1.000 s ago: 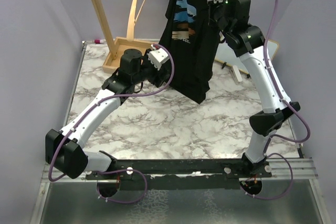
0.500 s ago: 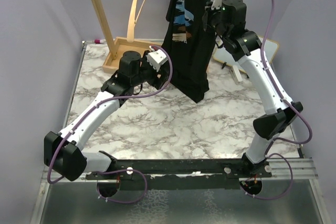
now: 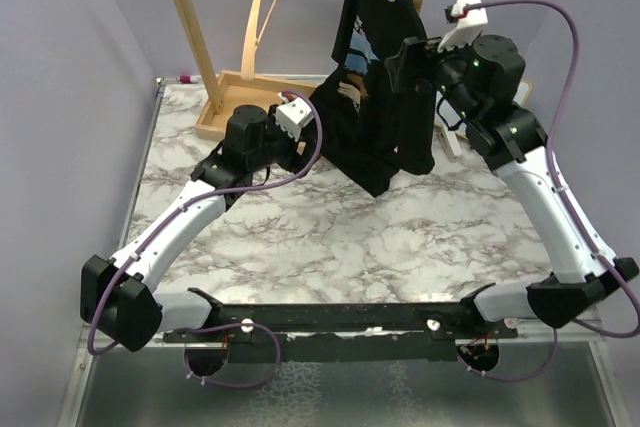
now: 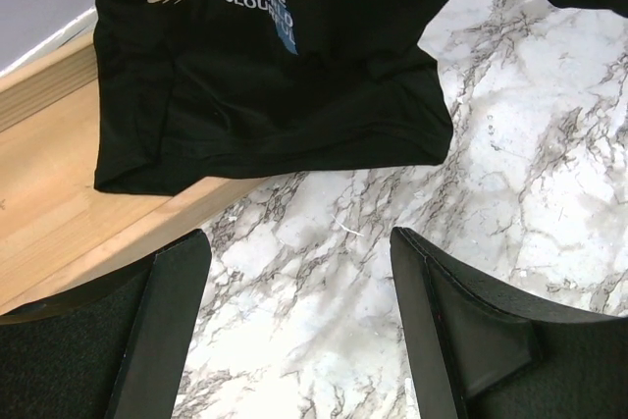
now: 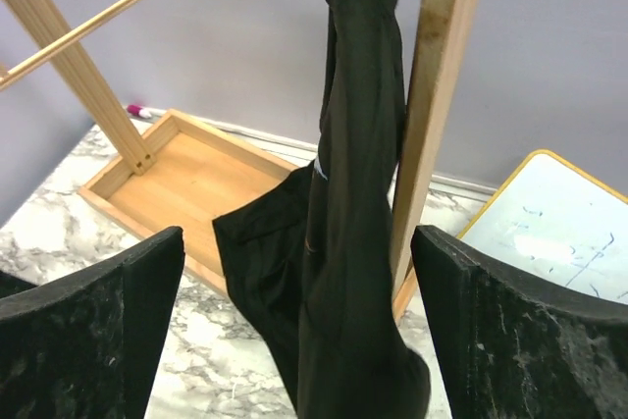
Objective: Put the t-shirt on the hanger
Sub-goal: Reset both arms
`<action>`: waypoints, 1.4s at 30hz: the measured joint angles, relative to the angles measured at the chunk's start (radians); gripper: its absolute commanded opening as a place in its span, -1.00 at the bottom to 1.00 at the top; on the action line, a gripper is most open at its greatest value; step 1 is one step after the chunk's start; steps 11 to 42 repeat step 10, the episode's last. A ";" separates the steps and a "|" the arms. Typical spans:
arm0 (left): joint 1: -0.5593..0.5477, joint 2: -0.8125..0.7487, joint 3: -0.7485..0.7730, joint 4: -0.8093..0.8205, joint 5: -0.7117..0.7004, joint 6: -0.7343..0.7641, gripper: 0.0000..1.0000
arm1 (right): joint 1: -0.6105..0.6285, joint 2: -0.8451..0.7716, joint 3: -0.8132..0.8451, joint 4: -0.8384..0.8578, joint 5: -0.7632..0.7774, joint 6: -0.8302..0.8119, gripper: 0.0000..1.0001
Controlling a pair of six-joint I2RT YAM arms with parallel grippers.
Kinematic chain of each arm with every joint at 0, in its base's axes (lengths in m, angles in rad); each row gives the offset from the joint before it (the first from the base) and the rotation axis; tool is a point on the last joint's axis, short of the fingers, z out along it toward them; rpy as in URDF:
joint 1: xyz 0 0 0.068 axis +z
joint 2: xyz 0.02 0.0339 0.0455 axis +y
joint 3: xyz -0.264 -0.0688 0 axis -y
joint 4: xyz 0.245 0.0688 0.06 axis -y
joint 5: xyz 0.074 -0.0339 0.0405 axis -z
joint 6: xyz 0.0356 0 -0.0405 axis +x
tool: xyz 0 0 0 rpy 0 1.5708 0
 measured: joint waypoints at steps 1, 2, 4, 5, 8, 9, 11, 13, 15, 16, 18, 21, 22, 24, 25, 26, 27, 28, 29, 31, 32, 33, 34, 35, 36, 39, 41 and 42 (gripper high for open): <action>0.000 -0.004 -0.001 0.000 -0.002 -0.004 0.54 | -0.001 -0.033 -0.029 0.009 0.000 0.000 0.99; 0.000 -0.007 -0.001 0.000 -0.004 -0.007 0.54 | 0.000 -0.058 -0.051 0.011 0.000 0.001 0.99; 0.000 -0.011 -0.001 0.002 -0.010 -0.012 0.54 | 0.000 -0.111 -0.101 0.020 0.000 0.005 0.99; 0.000 -0.013 -0.001 0.002 -0.013 -0.015 0.54 | 0.000 -0.134 -0.124 0.022 0.000 0.008 0.99; 0.000 -0.013 -0.001 0.005 -0.018 -0.018 0.53 | -0.001 -0.185 -0.197 0.023 0.002 0.016 0.99; 0.000 -0.013 -0.001 0.007 -0.019 -0.020 0.53 | -0.001 -0.208 -0.205 0.020 0.002 0.016 0.99; 0.000 -0.013 -0.001 0.009 -0.021 -0.021 0.55 | -0.001 -0.226 -0.227 0.026 0.003 0.019 0.99; 0.000 -0.013 -0.001 0.009 -0.021 -0.021 0.55 | -0.001 -0.226 -0.227 0.026 0.003 0.019 0.99; 0.000 -0.013 -0.001 0.009 -0.021 -0.021 0.55 | -0.001 -0.226 -0.227 0.026 0.003 0.019 0.99; 0.000 -0.013 -0.001 0.009 -0.021 -0.021 0.55 | -0.001 -0.226 -0.227 0.026 0.003 0.019 0.99; 0.000 -0.013 -0.001 0.009 -0.021 -0.021 0.55 | -0.001 -0.226 -0.227 0.026 0.003 0.019 0.99; 0.000 -0.013 -0.001 0.009 -0.021 -0.021 0.55 | -0.001 -0.226 -0.227 0.026 0.003 0.019 0.99; 0.000 -0.013 -0.001 0.009 -0.021 -0.021 0.55 | -0.001 -0.226 -0.227 0.026 0.003 0.019 0.99; 0.000 -0.013 -0.001 0.009 -0.021 -0.021 0.55 | -0.001 -0.226 -0.227 0.026 0.003 0.019 0.99; 0.000 -0.013 -0.001 0.009 -0.021 -0.021 0.55 | -0.001 -0.226 -0.227 0.026 0.003 0.019 0.99; 0.000 -0.013 -0.001 0.009 -0.021 -0.021 0.55 | -0.001 -0.226 -0.227 0.026 0.003 0.019 0.99; 0.000 -0.013 -0.001 0.009 -0.021 -0.021 0.55 | -0.001 -0.226 -0.227 0.026 0.003 0.019 0.99; 0.000 -0.013 -0.001 0.009 -0.021 -0.021 0.55 | -0.001 -0.226 -0.227 0.026 0.003 0.019 0.99; 0.000 -0.013 -0.001 0.009 -0.021 -0.021 0.55 | -0.001 -0.226 -0.227 0.026 0.003 0.019 0.99; 0.000 -0.013 -0.001 0.009 -0.021 -0.021 0.55 | -0.001 -0.226 -0.227 0.026 0.003 0.019 0.99; 0.000 -0.013 -0.001 0.009 -0.021 -0.021 0.55 | -0.001 -0.226 -0.227 0.026 0.003 0.019 0.99; 0.000 -0.013 -0.001 0.009 -0.021 -0.021 0.55 | -0.001 -0.226 -0.227 0.026 0.003 0.019 0.99; 0.000 -0.013 -0.001 0.009 -0.021 -0.021 0.55 | -0.001 -0.226 -0.227 0.026 0.003 0.019 0.99; 0.000 -0.013 -0.001 0.009 -0.021 -0.021 0.55 | -0.001 -0.226 -0.227 0.026 0.003 0.019 0.99; 0.000 -0.013 -0.001 0.009 -0.021 -0.021 0.55 | -0.001 -0.226 -0.227 0.026 0.003 0.019 0.99; 0.000 -0.013 -0.001 0.009 -0.021 -0.021 0.55 | -0.001 -0.226 -0.227 0.026 0.003 0.019 0.99; 0.000 -0.013 -0.001 0.009 -0.021 -0.021 0.55 | -0.001 -0.226 -0.227 0.026 0.003 0.019 0.99; 0.000 -0.013 -0.001 0.009 -0.021 -0.021 0.55 | -0.001 -0.226 -0.227 0.026 0.003 0.019 0.99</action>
